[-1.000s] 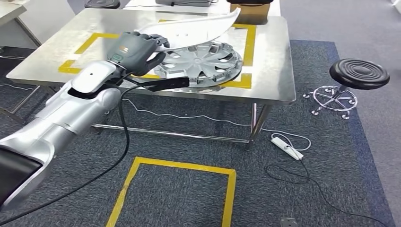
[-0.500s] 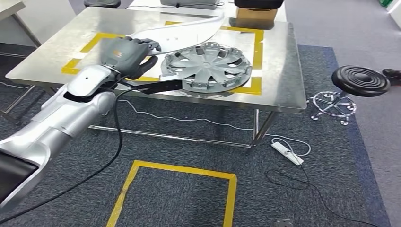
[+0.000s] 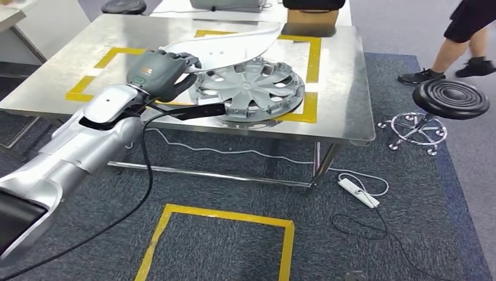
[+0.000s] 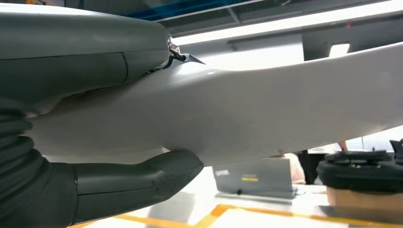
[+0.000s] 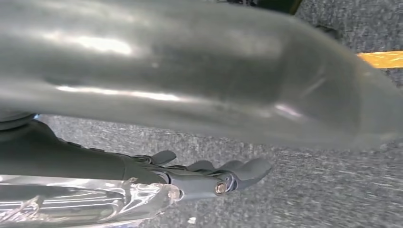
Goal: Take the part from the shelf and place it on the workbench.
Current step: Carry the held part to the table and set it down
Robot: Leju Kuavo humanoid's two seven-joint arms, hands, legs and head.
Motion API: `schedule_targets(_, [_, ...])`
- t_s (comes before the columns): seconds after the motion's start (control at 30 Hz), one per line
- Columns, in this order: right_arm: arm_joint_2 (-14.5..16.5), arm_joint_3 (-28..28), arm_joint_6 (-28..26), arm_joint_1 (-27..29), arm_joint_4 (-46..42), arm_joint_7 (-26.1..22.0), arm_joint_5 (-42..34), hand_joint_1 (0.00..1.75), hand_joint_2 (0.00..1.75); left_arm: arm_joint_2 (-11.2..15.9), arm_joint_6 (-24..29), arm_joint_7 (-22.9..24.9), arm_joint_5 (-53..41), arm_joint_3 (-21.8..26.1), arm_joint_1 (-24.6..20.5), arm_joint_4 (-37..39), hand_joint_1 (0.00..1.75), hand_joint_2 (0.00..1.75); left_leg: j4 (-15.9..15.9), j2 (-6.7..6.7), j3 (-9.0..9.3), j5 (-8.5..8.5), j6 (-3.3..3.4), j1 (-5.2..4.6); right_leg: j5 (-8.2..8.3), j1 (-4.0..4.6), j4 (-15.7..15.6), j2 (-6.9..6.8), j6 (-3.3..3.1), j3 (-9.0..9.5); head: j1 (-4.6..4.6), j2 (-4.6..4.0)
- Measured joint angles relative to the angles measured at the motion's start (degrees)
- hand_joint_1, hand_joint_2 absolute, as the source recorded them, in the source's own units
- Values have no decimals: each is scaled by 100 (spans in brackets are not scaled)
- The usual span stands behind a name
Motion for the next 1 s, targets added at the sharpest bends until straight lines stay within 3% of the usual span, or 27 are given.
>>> schedule_targets(0.1, [0, 1, 7, -10, 0, -3, -14, 0, 0, 10, -3, 2, -4, -6, 29, -7, 175, 175, 1060, 3, -629, -352, -59, 17, -69, -8, -5, -5, -48, 73, -21, 1])
schedule_targets(0.13, [0, 0, 10, -7, 0, -2, -19, 0, 0, 11, -4, 2, -6, -8, 49, -7, 175, 175, 1237, 4, -775, -331, -69, 25, -97, -10, -4, -2, -47, 104, -23, 1])
schedule_targets(0.17, [0, -1, 13, -1, 0, 1, -21, 0, 0, 13, -5, 3, -8, -8, 60, -7, 175, 175, 1201, 4, -817, -189, -72, 31, -126, -15, -3, 5, -38, 142, -24, 1])
schedule_targets(0.23, [0, -2, 18, 5, 0, 5, -25, 0, 0, 13, -6, 8, -14, -5, 49, -7, 175, 175, 603, 10, -628, 321, -73, 43, -195, -27, 0, 20, 0, 231, -24, 0])
schedule_targets(0.27, [0, -1, 20, 0, 0, 5, -28, 0, 0, 10, -5, 9, -17, -5, 28, -7, 175, 175, 233, 15, -478, 524, -72, 45, -236, -17, 17, 26, 32, 259, -28, 0])
schedule_targets(0.3, [-1, -1, 22, -7, 0, 5, -31, 0, 0, 6, -6, 10, -20, -6, 5, -7, 175, 175, -52, 17, -359, 624, -44, 46, -269, -7, 32, 32, 64, 269, -29, 0])
schedule_targets(0.37, [-1, 1, 23, -15, 0, 7, -36, 0, 0, -4, -7, 11, -22, -9, -28, -7, 175, 175, -274, 13, -267, 591, 39, 35, -311, 15, 41, 37, 120, 267, -25, 1])
schedule_targets(0.47, [-2, -1, 28, -5, 0, 13, -45, 0, 0, -4, -7, 13, -23, -4, -47, -7, 175, 175, -291, 3, -236, 528, 175, 44, -398, 4, 111, 16, 194, 248, -7, 0])
schedule_targets(0.53, [-2, -1, 32, -13, 0, 18, -55, 0, 0, -18, -4, 13, -22, -3, -69, -7, 175, 175, -298, -1, -189, 494, 242, 48, -626, 2, 597, -2, 224, 8, 21, 0])
schedule_targets(0.6, [-2, 1, 36, -19, 0, 22, -64, 0, 0, -36, -2, 9, -22, -8, -69, 1, 175, 175, -298, -3, -138, 445, 276, 32, -882, 4, 1369, -4, 225, -432, 38, 0])
schedule_targets(0.63, [-2, 0, 37, -14, 0, 27, -68, 0, 0, -46, -2, 4, -22, -10, -62, 8, 175, 175, -297, -5, -105, 417, 282, 25, -904, 5, 1624, -4, 222, -613, 38, 1])
schedule_targets(0.67, [-2, -1, 38, -6, 0, 31, -69, 0, 0, -55, -1, -1, -22, -13, -57, 15, 175, 175, -296, -8, -66, 385, 280, 20, -816, 7, 1684, -4, 216, -707, 39, 0])
schedule_targets(0.7, [-2, -1, 39, 0, 0, 36, -72, 0, 0, -65, 0, -7, -22, -14, -60, 20, 175, 175, -296, -10, -18, 351, 272, 18, -611, 7, 1498, -4, 207, -681, 38, 0])
schedule_targets(0.77, [-4, -1, 39, 1, 0, 39, -77, 0, 0, -89, 5, -19, -22, -12, -90, 25, 175, 175, -295, -14, 86, 274, 240, 14, -115, 14, 733, -6, 179, -396, 39, 0])
schedule_targets(0.8, [-5, -1, 40, -5, 0, 39, -80, 0, 0, -101, 9, -24, -21, -11, -117, 27, 175, 175, -291, -16, 119, 240, 214, 7, 20, 20, 375, -7, 165, -238, 38, 1])
schedule_targets(0.87, [-8, 1, 44, -19, 0, 39, -83, 0, 0, -118, 15, -32, -21, -10, -157, 33, 175, 175, -303, -19, 142, 207, 157, -4, 35, 38, 86, -5, 135, -87, 33, 0])
schedule_targets(0.97, [-17, -1, 48, -22, -1, 36, -85, 0, 0, -147, 19, -41, -21, -5, -182, 38, 175, 175, -295, -14, 161, 147, 58, 5, -10, 30, 37, 1, 56, -25, 22, 0])
schedule_targets(1.0, [-20, -2, 49, -25, -1, 34, -86, 0, 0, -154, 21, -42, -21, -3, -198, 40, 175, 175, -160, -10, 108, 67, 25, 6, -22, 17, 20, 1, 26, 9, 5, 0])
